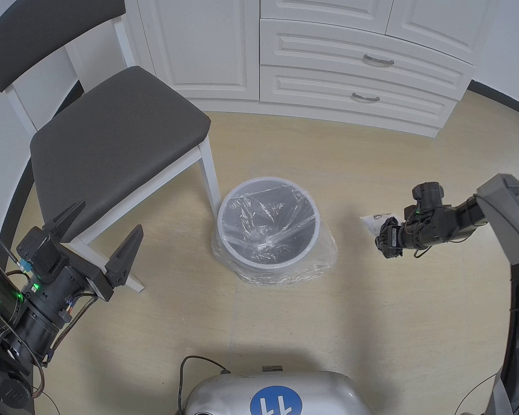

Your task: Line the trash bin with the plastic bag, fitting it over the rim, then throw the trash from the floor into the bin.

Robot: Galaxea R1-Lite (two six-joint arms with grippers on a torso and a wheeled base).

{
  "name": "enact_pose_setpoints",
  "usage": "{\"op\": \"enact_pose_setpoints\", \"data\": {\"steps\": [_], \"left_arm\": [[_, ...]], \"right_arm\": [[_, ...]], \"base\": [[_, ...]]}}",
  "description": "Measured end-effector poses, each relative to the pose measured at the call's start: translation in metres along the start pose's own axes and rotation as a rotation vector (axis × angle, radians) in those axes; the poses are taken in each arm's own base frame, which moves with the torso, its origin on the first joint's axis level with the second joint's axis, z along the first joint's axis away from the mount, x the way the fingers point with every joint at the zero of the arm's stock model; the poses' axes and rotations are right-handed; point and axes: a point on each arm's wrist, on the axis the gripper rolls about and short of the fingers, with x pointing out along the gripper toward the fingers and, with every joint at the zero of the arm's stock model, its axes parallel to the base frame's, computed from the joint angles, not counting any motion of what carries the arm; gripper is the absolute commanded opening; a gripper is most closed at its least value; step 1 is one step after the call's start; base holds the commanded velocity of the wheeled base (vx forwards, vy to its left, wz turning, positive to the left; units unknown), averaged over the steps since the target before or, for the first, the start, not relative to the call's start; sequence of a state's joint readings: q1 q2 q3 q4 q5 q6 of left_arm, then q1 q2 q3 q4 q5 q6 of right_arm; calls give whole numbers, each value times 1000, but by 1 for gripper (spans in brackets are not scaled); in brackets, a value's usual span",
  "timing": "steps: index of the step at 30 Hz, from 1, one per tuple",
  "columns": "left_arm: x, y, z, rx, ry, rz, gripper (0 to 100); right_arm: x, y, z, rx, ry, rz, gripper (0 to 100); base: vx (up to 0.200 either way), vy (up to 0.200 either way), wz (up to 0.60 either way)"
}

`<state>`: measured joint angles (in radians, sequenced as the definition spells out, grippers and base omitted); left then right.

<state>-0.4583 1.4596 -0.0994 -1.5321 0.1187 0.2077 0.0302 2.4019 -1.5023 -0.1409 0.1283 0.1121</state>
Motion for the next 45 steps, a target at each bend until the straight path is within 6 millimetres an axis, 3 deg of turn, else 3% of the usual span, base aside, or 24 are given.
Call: {"op": "enact_pose_setpoints", "data": {"steps": [15,23,31,36,45], "left_arm": [[-8,1,1,0,-3,-1,100],[-10,1,2,0,-11,1,100],[-11,2,4,12,-20,3,100],[-12,2,5,16,-24,4,100],[-12,3,8,23,-40,7,100]], "right_arm": [[-182,36,-5,-336,-272,116,0],[-251,57,-31,-545,-390,178,0],[-279,83,-45,-553,-428,285,0],[-289,110,-42,-367,-378,426,0],[-298,170,-16,-45,-268,650,0]], "base": [[0,0,0],[0,0,0],[0,0,0],[0,0,0],[0,0,0]]}}
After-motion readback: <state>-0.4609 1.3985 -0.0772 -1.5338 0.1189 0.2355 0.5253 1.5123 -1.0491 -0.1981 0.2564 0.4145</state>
